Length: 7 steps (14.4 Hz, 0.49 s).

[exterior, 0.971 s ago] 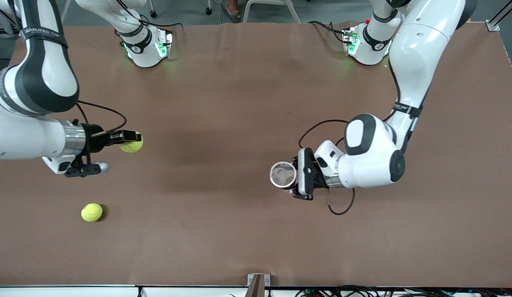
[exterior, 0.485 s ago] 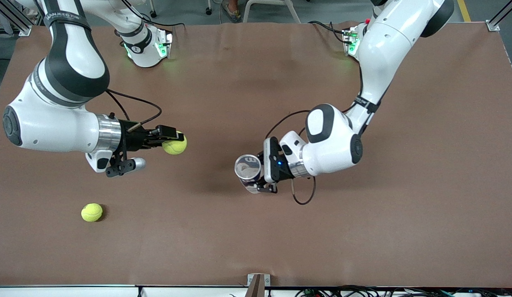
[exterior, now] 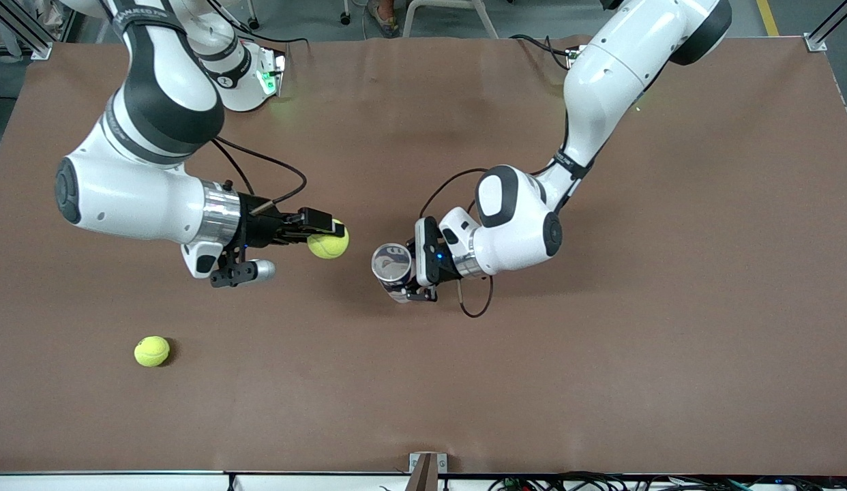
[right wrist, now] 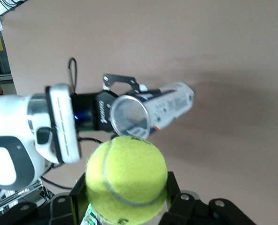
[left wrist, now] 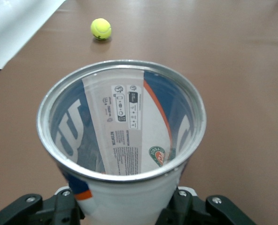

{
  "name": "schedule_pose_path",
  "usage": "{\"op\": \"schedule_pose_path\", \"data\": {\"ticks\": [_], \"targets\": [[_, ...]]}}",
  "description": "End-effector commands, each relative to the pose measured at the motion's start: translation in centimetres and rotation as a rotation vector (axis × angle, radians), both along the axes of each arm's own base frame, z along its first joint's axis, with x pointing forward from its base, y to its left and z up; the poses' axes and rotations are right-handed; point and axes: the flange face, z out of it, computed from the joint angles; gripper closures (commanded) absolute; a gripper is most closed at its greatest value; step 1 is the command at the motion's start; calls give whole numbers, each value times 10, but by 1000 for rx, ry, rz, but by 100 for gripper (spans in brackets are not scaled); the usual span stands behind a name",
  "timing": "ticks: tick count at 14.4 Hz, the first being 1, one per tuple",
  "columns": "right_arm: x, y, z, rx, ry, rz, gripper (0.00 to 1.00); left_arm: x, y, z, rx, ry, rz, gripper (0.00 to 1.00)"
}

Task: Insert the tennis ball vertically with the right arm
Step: 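Lower the ball into the can opening and open the right gripper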

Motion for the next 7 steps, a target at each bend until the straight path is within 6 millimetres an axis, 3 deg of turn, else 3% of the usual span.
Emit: {"op": "schedule_pose_path", "data": {"ticks": [1,3,7], "targets": [[3,17,-16,9,-4,-31,55,-9,-10,-3,-7,-46,10,32],[6,21,-36,-2,20,-28,55,-10,-10,-13,0,-48,7,32],[4,26,-53,-23,46,-8,55,-17,-15,-31,10,-27,-3,31]]}}
